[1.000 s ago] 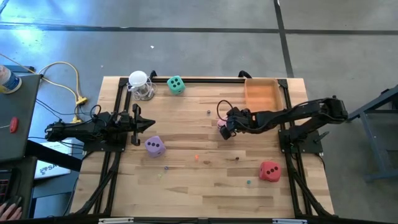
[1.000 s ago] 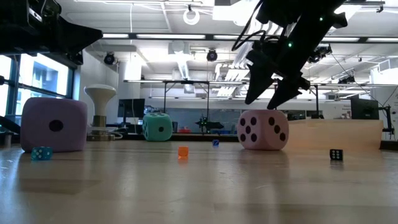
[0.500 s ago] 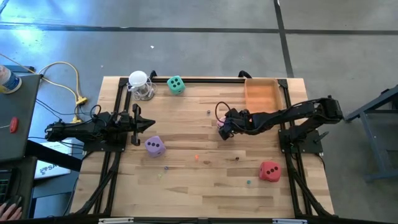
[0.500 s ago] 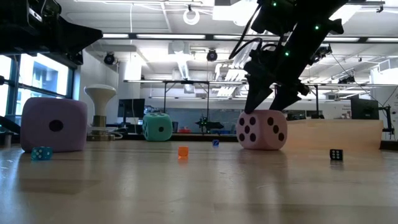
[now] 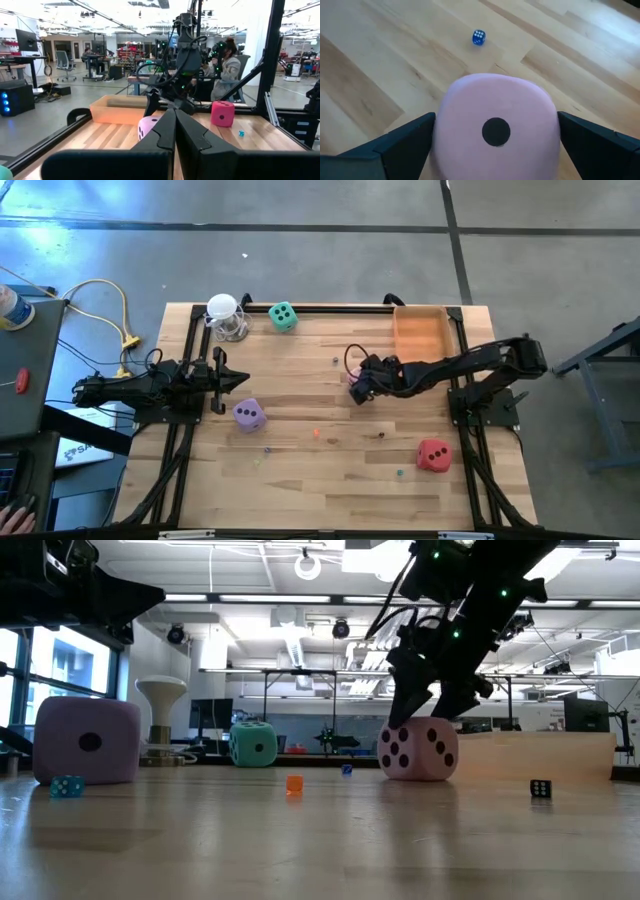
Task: Pick & Place Dice
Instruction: Put the pink large die into the orange bin
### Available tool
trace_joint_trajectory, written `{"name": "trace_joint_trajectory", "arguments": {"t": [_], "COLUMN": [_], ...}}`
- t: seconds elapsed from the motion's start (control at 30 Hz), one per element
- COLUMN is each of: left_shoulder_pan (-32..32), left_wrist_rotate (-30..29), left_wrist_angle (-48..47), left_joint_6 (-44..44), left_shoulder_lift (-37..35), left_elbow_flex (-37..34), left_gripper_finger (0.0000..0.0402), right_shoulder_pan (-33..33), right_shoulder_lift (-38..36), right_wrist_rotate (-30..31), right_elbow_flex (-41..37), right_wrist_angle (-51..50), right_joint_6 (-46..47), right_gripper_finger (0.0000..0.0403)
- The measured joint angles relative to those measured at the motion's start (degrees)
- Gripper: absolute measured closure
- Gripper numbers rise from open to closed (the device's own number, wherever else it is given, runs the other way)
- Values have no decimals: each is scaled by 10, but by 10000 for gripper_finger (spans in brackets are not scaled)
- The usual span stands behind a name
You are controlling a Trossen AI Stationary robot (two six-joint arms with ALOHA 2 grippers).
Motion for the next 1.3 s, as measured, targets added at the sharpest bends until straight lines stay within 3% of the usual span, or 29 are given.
{"name": "trace_joint_trajectory", "arguments": {"t": [0.2, 0.57, 0.83, 1.3], "left_shoulder_pan": [0, 0, 0, 0], "left_wrist_rotate": [0, 0, 0, 0], "left_wrist_angle": [0, 0, 0, 0], "left_joint_6": [0, 0, 0, 0], "left_shoulder_lift": [0, 0, 0, 0], "left_elbow_flex": [0, 0, 0, 0], "left_gripper_finger": [401, 401, 401, 401], "right_shoulder_pan": [-3, -2, -1, 12], "right_shoulder_lift": [31, 14, 12, -155], "right_wrist_rotate": [-17, -5, 0, 74], "right_elbow_flex": [-2, -2, -2, -1], "right_wrist_angle": [8, 14, 15, -116], "right_joint_6": [-1, -1, -1, 12], "right_gripper_finger": [3, 31, 28, 30]}}
